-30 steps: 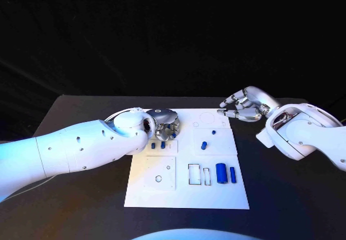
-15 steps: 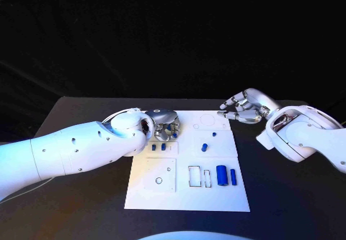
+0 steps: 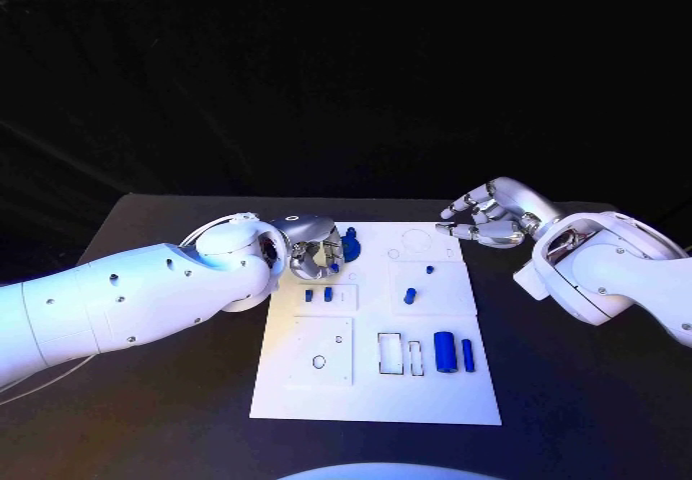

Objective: Assemble the parts on the task board

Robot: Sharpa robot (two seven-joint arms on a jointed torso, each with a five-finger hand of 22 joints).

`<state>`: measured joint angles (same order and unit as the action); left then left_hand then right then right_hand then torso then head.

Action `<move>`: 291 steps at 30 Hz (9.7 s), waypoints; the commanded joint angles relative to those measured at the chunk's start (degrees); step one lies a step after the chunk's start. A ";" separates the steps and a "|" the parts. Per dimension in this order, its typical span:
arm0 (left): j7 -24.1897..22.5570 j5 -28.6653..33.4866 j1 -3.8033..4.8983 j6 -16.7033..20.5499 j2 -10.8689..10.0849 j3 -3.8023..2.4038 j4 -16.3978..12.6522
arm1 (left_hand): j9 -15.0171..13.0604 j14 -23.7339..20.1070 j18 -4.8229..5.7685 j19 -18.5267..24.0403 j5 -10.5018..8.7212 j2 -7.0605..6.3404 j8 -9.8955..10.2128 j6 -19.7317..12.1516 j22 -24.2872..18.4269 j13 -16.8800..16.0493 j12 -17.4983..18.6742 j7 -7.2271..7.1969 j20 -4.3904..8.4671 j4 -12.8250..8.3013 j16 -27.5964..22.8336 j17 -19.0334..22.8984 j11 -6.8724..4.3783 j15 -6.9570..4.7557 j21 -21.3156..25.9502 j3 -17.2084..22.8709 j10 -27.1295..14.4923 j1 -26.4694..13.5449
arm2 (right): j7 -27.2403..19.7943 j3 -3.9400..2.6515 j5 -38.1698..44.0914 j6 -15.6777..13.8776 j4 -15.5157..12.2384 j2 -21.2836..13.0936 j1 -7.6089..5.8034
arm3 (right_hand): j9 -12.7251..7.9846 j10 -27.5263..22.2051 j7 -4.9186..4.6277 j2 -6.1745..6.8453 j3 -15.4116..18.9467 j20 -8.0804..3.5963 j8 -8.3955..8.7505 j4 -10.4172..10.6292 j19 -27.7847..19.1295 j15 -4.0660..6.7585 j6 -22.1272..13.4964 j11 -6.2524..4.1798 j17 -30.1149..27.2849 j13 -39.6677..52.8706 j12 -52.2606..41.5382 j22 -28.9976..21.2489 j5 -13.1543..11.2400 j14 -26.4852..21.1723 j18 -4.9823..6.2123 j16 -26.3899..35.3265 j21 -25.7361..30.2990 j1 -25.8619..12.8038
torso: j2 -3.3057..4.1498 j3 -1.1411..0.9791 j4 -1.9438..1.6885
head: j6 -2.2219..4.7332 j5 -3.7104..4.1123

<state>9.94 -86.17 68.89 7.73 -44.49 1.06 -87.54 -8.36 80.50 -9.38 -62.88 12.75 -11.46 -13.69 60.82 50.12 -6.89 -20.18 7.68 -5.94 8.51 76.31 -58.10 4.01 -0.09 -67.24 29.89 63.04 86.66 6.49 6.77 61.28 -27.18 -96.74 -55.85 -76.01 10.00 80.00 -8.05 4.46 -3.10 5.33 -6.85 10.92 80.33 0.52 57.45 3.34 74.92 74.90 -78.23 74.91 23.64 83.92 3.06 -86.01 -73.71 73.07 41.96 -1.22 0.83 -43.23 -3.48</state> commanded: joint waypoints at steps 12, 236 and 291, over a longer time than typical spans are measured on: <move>0.86 2.95 -0.02 -2.27 -1.88 -0.03 0.40 | -0.04 -0.34 0.72 -0.36 -0.01 0.04 0.27 0.35 -0.01 0.06 0.32 -0.03 0.05 -0.13 -0.29 0.21 0.05 0.04 -0.22 -0.26 0.54 -0.71 | -0.35 -0.01 0.26 0.34 0.02 0.00 0.03 | 0.07 -0.14 0.16 -0.43 -0.01 -0.10 -0.30 0.25 -0.23 0.44 -0.07 -0.18 7.32 3.44 0.21 2.03 0.32 4.21 1.10 0.15 0.28 0.13 | 0.06 0.01 0.06 | -0.13 -0.22; -24.14 74.85 0.94 3.04 -7.72 0.12 -0.52 | 3.02 -15.47 -1.20 10.22 -0.04 2.01 3.97 -2.40 -14.32 -0.95 -0.51 2.32 -0.72 -3.28 -22.69 33.29 2.01 1.58 13.59 -3.40 -3.46 -1.64 | 7.32 0.28 41.06 9.27 -8.50 12.34 7.28 | 0.29 -9.77 1.16 2.76 -18.73 -0.62 0.12 -4.73 1.13 0.88 8.64 -0.42 -0.50 -63.46 67.86 4.71 -6.71 3.17 0.81 5.58 0.71 9.85 | -0.57 0.11 0.07 | -1.15 -3.07; -23.32 74.84 0.98 2.32 -6.38 0.11 -0.75 | 3.09 -15.50 -1.19 10.25 -0.05 2.08 4.02 -2.71 -14.46 -0.96 -0.66 2.43 -0.80 -3.30 -22.89 33.43 2.12 1.67 13.81 -3.57 -3.82 -1.80 | 6.13 1.05 40.82 11.96 -1.37 19.99 13.59 | 0.28 -9.72 1.12 2.64 -18.95 -0.62 0.28 -4.71 0.96 0.85 8.49 -0.37 -0.51 -63.57 68.12 4.56 -6.74 3.18 0.88 5.56 1.04 9.41 | -0.60 0.09 0.13 | -4.33 -6.53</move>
<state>-13.31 -11.60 69.84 11.16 -50.95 1.20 -88.13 -5.34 65.45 -10.26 -52.94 12.75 -9.80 -9.41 58.43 35.74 -7.77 -20.64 10.21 -6.66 5.20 53.74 -24.72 6.25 1.64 -53.80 26.57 59.55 85.02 12.98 7.81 101.87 -15.99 -98.25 -35.97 -62.49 10.23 69.77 -6.92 6.96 -21.74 4.81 -6.39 6.18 81.27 0.93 65.53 2.93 74.41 11.39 -10.33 74.95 16.94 83.93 4.37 -80.24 -73.05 83.10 41.35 -1.15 0.94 -47.47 -9.98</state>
